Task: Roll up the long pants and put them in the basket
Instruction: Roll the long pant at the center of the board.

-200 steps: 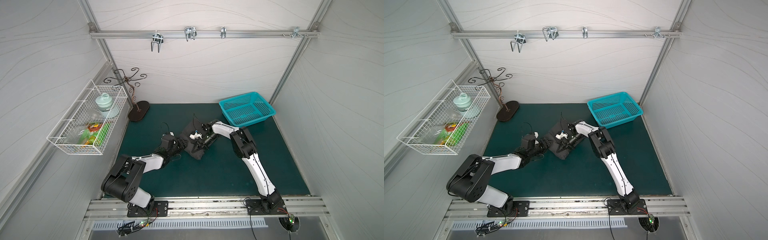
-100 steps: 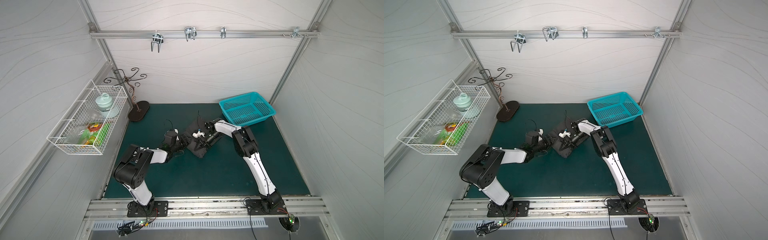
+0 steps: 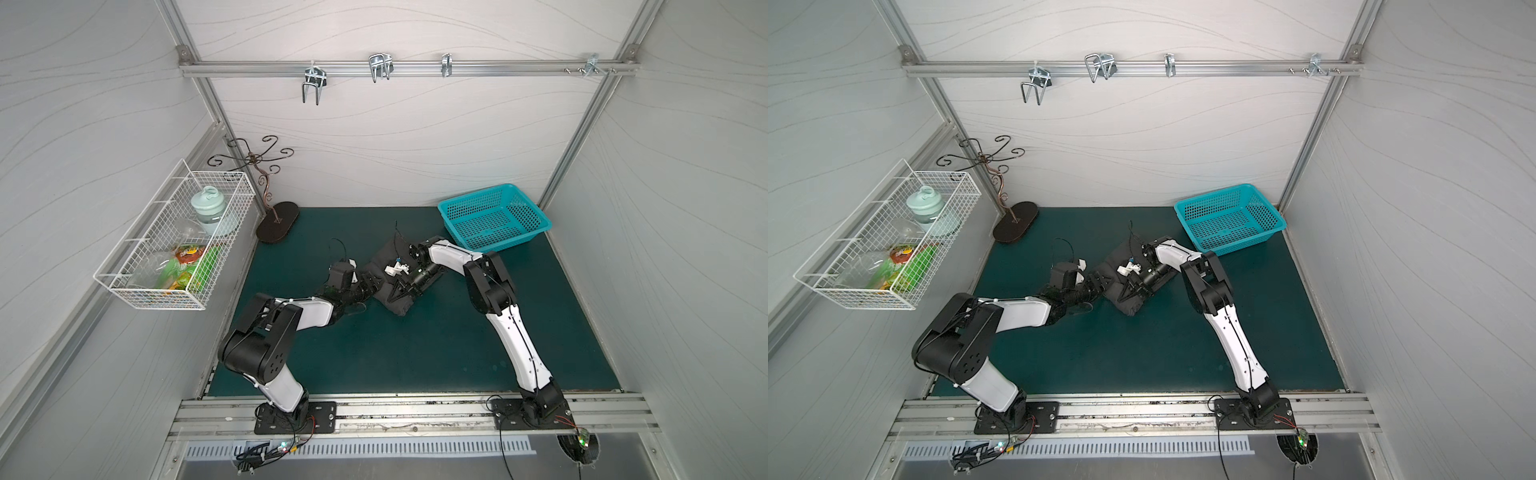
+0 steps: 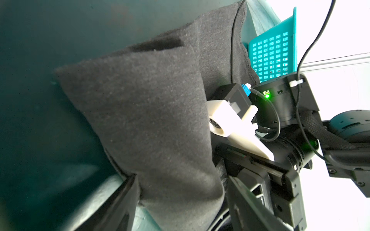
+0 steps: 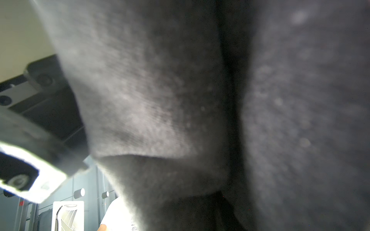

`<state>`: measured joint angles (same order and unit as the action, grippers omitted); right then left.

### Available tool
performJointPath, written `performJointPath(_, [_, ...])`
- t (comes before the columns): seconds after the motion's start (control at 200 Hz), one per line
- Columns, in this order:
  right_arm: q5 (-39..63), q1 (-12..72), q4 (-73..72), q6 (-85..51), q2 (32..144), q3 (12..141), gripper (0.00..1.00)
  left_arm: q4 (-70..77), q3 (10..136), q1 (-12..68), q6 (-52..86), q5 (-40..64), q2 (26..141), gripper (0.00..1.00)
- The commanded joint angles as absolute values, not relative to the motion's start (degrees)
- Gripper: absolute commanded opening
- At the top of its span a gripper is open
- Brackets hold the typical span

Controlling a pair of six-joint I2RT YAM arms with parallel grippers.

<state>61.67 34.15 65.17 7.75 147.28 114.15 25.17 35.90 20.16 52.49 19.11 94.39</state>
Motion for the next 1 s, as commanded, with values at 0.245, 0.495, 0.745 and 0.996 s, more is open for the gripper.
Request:
performJointPath(0.245, [42.2,35.9,70.6,5.4,154.0,109.6,0.00,23.6,37.9,20.7,54.6,21.4,103.8,0.76])
performJointPath(0.495, [42.0,35.8,70.5,5.4,154.1,109.6,0.00,20.3,38.5,20.6,54.6,21.6,104.6,0.76])
performJointPath(0.745, [42.0,35.7,70.5,5.4,154.1,109.8,0.00,12.8,34.8,20.7,50.9,19.7,99.2,0.76])
performJointPath(0.996, [42.2,35.7,70.3,5.3,153.9,109.9,0.00,11.2,37.6,20.7,50.1,18.9,101.6,0.76])
